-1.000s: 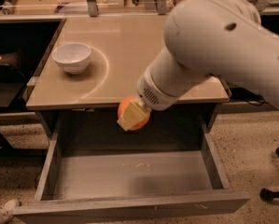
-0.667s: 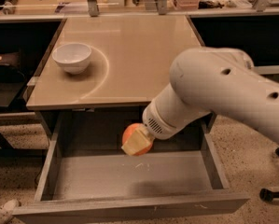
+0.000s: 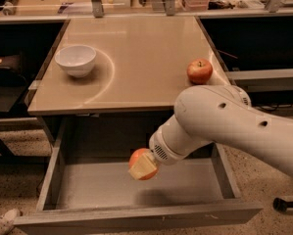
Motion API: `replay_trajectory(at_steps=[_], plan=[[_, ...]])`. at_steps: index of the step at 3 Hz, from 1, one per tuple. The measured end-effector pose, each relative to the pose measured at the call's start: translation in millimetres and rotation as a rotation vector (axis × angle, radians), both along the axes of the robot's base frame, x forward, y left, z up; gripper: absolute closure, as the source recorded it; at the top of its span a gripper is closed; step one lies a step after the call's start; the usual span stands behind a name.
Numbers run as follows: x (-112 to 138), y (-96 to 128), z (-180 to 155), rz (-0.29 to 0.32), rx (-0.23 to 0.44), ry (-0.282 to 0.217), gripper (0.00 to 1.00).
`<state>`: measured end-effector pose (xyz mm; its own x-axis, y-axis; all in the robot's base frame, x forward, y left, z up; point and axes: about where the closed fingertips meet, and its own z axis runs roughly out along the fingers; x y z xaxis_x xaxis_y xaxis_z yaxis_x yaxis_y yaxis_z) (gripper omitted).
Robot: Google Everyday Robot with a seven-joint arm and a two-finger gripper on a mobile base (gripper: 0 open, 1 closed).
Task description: Place orange into top drawer
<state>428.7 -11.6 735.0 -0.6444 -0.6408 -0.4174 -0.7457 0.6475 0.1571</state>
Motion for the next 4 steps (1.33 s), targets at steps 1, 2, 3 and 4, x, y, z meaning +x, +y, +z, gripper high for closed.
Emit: replay_trajectory(at_steps=[1,2,3,4], plan=[[2,8,-16,-0.019,0.028,0.013,1.0],[14,25,-53,-0.056,0.056,0.017,1.0],[33,51,-106,-0.109,0.083,0.003,1.0],[34,53,-106,-0.111,0.086,0.0,1.0]])
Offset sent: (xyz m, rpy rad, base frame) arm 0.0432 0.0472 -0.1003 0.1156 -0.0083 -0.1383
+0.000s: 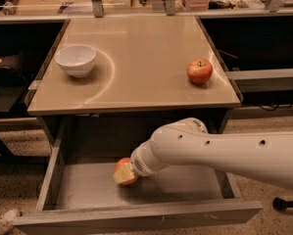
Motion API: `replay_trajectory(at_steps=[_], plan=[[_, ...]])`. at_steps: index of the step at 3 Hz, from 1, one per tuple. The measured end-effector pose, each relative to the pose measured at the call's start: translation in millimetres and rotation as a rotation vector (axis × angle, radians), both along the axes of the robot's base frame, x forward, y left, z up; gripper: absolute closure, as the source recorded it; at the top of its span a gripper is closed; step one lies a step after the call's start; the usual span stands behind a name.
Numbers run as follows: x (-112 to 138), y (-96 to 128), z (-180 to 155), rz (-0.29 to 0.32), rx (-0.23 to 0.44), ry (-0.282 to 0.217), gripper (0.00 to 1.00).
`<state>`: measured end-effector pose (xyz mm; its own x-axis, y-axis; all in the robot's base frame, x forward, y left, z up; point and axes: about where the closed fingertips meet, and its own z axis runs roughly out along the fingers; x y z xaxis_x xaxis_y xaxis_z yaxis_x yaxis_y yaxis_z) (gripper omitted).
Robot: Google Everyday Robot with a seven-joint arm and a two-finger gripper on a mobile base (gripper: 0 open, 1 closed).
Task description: Place orange into top drawer
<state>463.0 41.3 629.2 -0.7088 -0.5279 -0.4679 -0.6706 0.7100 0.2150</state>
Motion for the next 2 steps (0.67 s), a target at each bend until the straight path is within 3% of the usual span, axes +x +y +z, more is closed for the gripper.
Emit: replay_trajectory(at_steps=[2], plan=[[0.0,0.0,0.0,0.0,0.0,0.0,0.58]])
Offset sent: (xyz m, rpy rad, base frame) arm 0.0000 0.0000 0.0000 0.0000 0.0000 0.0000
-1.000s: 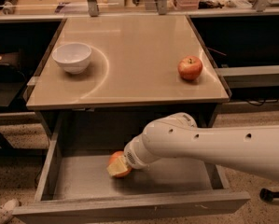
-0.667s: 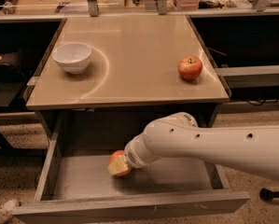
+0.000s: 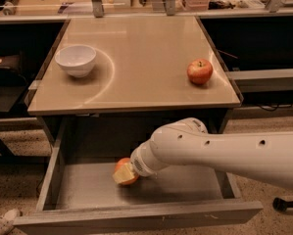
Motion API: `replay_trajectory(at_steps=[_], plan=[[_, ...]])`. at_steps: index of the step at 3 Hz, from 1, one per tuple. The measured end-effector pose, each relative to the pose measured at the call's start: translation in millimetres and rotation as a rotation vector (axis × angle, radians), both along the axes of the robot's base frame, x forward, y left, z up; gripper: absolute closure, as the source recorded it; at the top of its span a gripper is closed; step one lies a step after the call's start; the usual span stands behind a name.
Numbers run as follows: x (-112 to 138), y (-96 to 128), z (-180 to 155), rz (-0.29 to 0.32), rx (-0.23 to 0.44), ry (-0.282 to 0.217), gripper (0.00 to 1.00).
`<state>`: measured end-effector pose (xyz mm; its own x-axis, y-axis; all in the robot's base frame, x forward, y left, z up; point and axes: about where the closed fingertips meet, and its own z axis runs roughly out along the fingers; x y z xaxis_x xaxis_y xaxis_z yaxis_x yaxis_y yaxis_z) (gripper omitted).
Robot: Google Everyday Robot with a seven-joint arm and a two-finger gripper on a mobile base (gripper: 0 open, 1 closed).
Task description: Place orange into top drawer
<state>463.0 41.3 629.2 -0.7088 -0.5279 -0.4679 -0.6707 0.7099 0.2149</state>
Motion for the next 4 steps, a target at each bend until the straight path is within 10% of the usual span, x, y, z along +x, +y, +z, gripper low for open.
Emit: replay_trajectory(at_steps=[2,4], plan=[[0.0,0.0,0.0,0.0,0.0,0.0,0.12],[0.0,0.0,0.1,0.0,0.0,0.0,0.0]])
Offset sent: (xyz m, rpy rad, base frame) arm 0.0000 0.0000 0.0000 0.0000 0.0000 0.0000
